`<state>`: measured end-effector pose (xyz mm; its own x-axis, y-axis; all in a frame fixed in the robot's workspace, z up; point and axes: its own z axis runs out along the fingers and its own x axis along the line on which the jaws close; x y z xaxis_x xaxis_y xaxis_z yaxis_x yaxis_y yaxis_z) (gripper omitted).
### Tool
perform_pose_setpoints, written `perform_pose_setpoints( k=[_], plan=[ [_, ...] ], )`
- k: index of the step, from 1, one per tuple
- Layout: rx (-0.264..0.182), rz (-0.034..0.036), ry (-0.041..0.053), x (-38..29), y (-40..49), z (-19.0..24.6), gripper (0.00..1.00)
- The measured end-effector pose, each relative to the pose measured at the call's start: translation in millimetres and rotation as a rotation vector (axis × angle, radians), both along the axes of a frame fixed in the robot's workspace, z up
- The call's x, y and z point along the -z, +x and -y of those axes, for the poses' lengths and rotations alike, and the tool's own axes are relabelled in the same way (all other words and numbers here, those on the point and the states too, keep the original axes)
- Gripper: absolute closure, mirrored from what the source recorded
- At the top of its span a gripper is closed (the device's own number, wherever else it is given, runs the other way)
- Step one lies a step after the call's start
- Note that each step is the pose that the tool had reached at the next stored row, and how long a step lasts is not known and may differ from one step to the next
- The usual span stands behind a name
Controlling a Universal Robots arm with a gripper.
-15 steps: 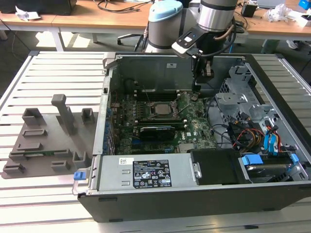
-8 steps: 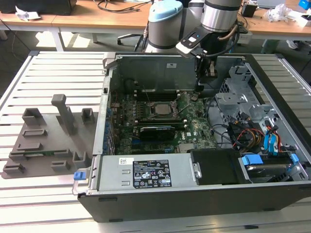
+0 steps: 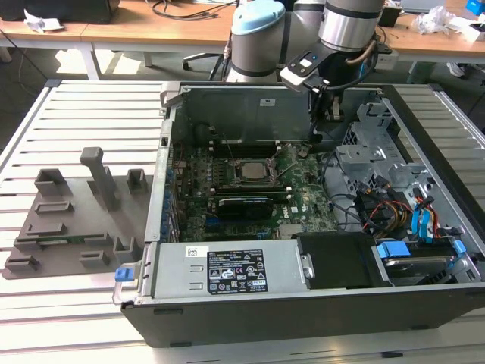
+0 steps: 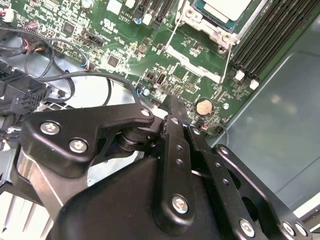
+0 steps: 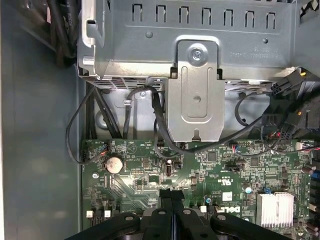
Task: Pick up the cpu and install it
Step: 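Close the cpu cover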
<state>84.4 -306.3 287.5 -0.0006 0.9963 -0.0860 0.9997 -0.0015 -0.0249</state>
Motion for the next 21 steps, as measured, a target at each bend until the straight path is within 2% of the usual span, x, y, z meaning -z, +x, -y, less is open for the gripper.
perform_pose_setpoints(
  k=[9, 21],
  plan=[
    [0.000, -0.0053, 0.0002, 17.5, 0.9, 0.0, 0.89],
    [0.000, -0.0058, 0.0001, 30.2, 0.9, 0.0, 0.89]
  ],
)
